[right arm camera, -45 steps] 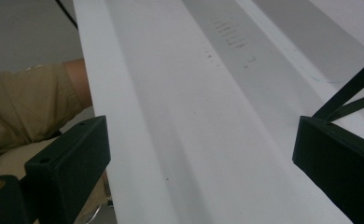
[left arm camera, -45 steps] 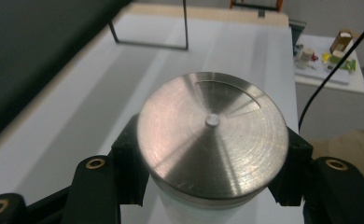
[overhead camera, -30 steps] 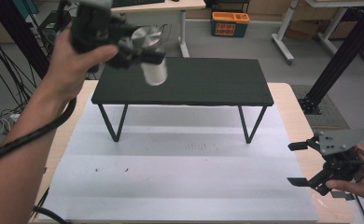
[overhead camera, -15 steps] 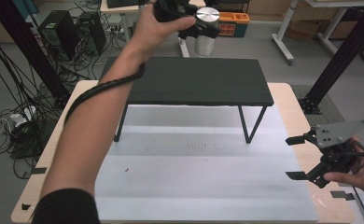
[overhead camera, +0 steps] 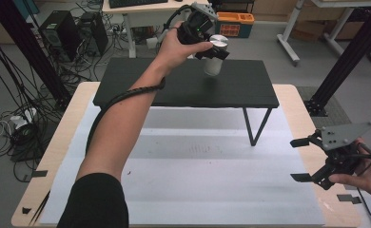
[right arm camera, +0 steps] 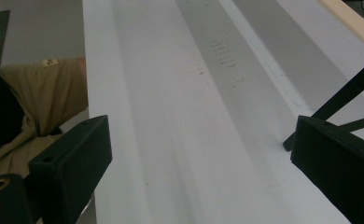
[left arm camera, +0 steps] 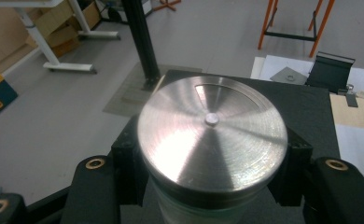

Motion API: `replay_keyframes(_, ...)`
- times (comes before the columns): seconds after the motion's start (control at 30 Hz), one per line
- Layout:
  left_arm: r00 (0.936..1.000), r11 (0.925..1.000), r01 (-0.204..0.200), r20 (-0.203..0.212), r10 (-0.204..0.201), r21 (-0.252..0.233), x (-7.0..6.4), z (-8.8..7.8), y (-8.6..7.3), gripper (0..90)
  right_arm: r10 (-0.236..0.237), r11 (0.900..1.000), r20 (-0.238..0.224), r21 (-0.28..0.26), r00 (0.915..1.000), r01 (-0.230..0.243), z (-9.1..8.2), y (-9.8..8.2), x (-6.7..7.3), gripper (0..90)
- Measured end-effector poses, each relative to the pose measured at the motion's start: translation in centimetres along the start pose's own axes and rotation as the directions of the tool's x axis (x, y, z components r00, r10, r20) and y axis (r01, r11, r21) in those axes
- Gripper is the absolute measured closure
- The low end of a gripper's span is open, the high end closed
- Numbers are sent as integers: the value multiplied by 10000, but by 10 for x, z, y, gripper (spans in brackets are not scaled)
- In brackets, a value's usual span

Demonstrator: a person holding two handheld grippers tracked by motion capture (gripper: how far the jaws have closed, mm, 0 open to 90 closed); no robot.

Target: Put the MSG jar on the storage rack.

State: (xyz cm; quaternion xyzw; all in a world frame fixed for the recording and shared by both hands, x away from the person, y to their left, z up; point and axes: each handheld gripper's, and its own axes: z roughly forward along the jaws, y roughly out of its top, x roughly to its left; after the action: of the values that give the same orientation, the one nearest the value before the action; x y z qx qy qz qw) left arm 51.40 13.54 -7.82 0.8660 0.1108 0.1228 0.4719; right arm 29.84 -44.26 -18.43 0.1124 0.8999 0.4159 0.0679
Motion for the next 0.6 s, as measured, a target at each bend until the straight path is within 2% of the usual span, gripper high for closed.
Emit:
replay_keyframes(0.07,9996,9994,127,245,-120,-322,4,3,-8,422,-62,10000,-13,67,10000,62,1,1,0,54)
replay_keyframes(0.17,9996,9989,176,245,-166,-431,5,7,-12,422,-71,10000,-25,-13,10000,70,0,0,2,55)
replay_keyframes(0.4,9998,9999,116,168,-116,2,5,15,-11,422,-31,10000,134,5,9999,31,-6,0,7,56)
replay_keyframes(0.5,9997,9998,204,167,-204,-38,6,15,-13,422,-24,10000,153,28,9999,24,-7,0,8,56)
replay_keyframes(0.6,9996,9998,222,161,-222,3,7,14,-13,421,-26,10000,412,36,9991,24,-9,1,12,35)
